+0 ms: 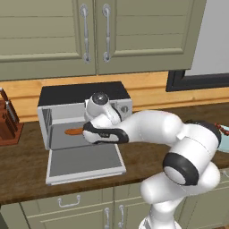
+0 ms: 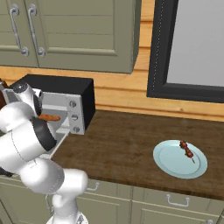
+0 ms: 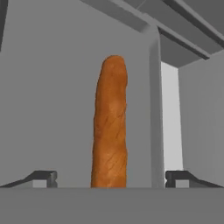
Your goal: Pick up the kebab skewer and baguette bread, and place them inside the toaster oven. Close the toaster oven door and start by setting the timer.
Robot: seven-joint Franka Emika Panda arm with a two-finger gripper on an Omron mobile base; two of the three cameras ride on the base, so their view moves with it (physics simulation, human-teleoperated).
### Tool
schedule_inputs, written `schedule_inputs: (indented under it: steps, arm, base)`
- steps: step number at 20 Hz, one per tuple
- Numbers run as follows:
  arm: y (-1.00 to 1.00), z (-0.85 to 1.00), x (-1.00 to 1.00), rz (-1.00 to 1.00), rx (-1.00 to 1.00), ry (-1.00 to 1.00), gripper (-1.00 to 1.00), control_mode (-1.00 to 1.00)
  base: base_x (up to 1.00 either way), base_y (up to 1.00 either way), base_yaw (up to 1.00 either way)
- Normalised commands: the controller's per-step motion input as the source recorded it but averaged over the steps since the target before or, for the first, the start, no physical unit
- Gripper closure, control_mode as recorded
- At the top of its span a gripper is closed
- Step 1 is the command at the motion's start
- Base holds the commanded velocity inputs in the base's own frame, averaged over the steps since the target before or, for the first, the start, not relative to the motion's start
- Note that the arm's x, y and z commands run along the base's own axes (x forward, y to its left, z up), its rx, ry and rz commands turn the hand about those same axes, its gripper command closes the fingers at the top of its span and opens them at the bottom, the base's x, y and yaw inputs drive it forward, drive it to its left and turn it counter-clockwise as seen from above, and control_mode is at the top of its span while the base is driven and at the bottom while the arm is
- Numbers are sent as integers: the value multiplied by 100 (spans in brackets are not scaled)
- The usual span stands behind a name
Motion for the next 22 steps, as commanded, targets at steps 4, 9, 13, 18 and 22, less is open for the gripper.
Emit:
schedule_inputs:
  steps: [4,9,13,18,22]
  arm:
    - [-48,42,-57,-19,0,9,-100,-100]
    - [-84,39,-68,-34,4,10,-100,-100]
    - [-100,38,-82,-33,7,9,-100,-100]
    - [-100,27,-82,-29,9,10,-100,-100]
    - [-100,0,-59,-25,5,12,-100,-100]
  base:
    - [0,0,0]
    - [0,0,0]
    - [0,0,0]
    - [0,0,0]
    - [0,0,0]
